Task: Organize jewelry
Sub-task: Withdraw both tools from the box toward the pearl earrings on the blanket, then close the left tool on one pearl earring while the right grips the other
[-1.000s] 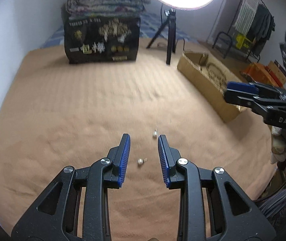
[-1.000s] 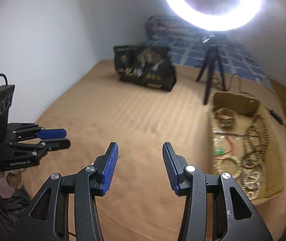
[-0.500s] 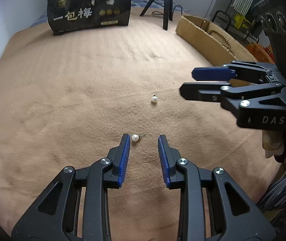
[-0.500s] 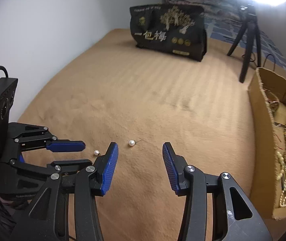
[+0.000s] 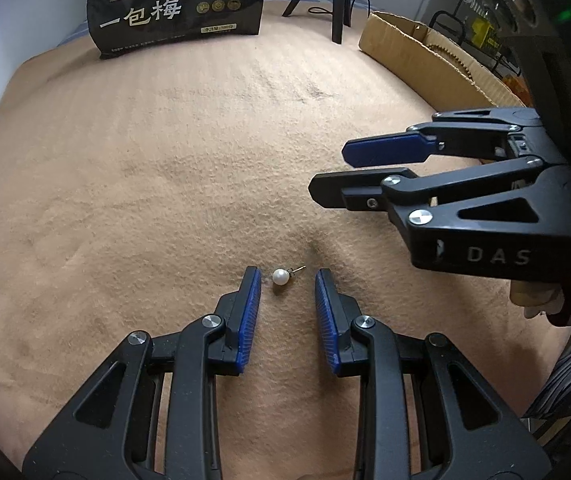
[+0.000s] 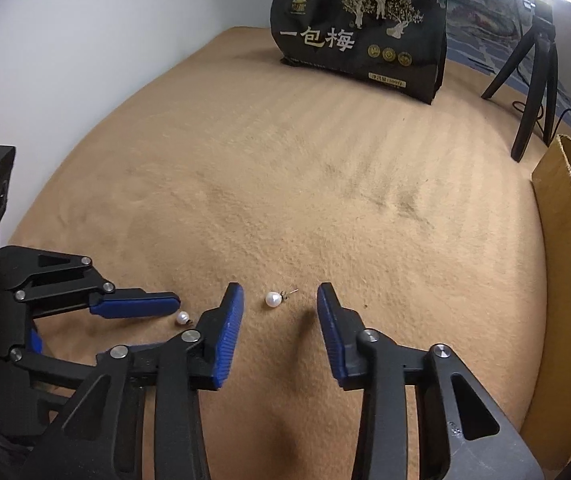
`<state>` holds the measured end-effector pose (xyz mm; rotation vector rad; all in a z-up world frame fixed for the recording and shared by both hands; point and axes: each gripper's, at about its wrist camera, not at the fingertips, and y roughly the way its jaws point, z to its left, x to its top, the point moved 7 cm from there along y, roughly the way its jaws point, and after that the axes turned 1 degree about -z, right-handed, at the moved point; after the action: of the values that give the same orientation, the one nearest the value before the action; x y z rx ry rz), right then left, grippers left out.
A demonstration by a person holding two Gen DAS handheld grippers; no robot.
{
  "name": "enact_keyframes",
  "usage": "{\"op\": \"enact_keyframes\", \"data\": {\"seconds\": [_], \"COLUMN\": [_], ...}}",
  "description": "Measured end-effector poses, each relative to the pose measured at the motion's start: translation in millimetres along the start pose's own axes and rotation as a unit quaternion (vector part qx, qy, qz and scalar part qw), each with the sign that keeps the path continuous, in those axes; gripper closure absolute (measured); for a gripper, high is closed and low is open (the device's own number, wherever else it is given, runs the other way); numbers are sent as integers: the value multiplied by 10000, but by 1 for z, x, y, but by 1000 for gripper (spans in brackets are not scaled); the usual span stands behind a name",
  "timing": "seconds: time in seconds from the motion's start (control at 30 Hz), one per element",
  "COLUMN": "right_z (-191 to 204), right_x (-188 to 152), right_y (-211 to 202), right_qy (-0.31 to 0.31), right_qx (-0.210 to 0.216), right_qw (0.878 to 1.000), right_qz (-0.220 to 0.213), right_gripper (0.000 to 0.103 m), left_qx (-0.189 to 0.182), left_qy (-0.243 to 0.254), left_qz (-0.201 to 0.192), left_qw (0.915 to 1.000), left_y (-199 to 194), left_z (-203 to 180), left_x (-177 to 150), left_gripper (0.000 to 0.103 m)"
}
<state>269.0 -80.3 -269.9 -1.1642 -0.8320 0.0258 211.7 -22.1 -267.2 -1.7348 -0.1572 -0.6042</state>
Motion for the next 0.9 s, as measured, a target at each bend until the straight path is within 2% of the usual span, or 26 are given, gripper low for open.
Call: {"op": "enact_keyframes", "data": {"seconds": [0.23, 0.33, 0.37, 0.43, 0.73, 0.9], "right_z": [6, 4, 3, 1, 0, -8], "right_x": [-4, -6, -6, -7, -6, 4], "right_y": [9, 13, 13, 14, 4, -22], "right_qy": [-102, -96, -62, -9, 12, 152], "right_qx": [-27, -113, -100, -111, -150, -137], "right_qw": [9999, 9997, 9998, 9998, 9998, 9996], "right_qz": [126, 180, 181, 176, 100, -190], "right_gripper": [69, 81, 83, 94, 96, 96], "left_qx": [-23, 7, 27, 53, 143, 173], "left_qy": [-22, -33, -39, -43, -108, -198], "left_qz": [-35, -18, -19, -25, -66, -222], "left_qw": [10000, 10000, 10000, 10000, 9998, 9994], "left_y": [2, 4, 5, 6, -1, -15], "left_z": [1, 2, 3, 4, 7, 9], "left_x": [3, 3, 3, 2, 2, 6], "left_gripper": [75, 80, 85, 92, 94, 94]}}
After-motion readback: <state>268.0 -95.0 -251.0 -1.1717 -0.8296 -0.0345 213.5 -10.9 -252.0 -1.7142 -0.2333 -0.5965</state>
